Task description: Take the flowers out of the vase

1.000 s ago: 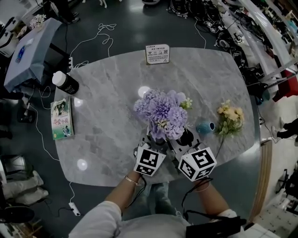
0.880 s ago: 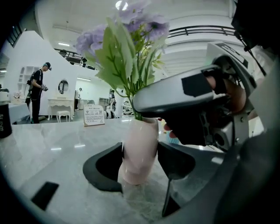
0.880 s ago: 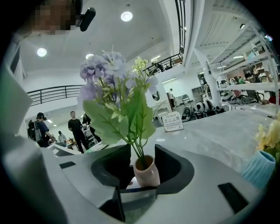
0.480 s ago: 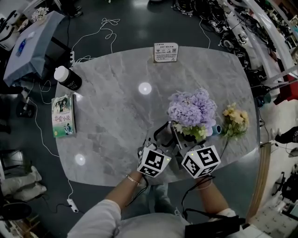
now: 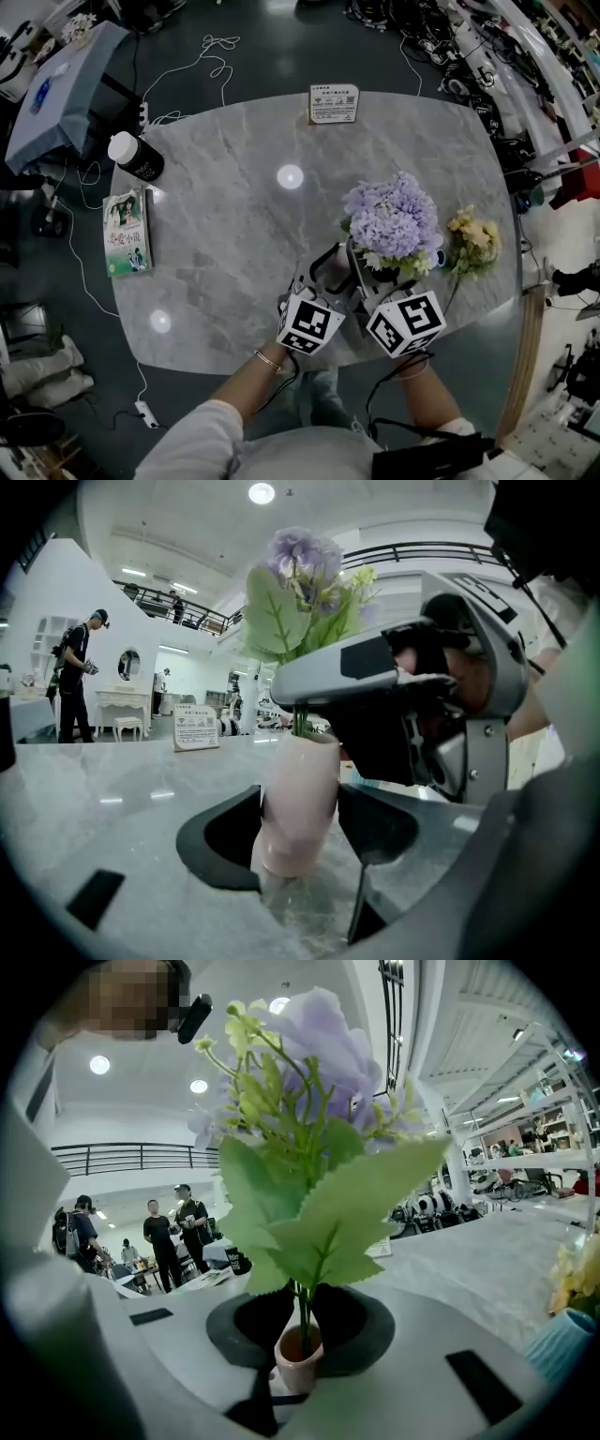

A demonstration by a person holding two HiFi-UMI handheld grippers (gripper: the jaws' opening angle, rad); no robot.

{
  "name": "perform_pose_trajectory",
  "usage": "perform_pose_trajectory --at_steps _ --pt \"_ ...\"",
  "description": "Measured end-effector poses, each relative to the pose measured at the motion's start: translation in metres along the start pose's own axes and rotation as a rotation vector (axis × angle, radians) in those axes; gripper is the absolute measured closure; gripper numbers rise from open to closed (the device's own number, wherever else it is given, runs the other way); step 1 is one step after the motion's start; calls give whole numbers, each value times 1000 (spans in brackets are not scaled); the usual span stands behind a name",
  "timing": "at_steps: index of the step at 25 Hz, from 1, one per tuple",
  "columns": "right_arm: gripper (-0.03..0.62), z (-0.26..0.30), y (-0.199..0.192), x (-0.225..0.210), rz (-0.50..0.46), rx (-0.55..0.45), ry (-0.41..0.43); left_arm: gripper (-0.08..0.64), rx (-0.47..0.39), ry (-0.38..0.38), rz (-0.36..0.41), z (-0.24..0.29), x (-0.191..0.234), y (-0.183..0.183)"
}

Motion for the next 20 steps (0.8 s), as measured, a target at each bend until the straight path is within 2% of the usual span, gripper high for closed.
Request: perform_pose_trajectory --at_steps 20 --pt "554 -23 37 4 -35 -47 -14 295 -23 72 -44 -14 0 8"
Point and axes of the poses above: the fingertips, and each gripper's own axes: z forward along the fingers, x to its left, y out of its top, the point moved 7 cm from there along -z, backward along the fingers, and after that the axes turned 1 degree about z, right-handed, at the moved point
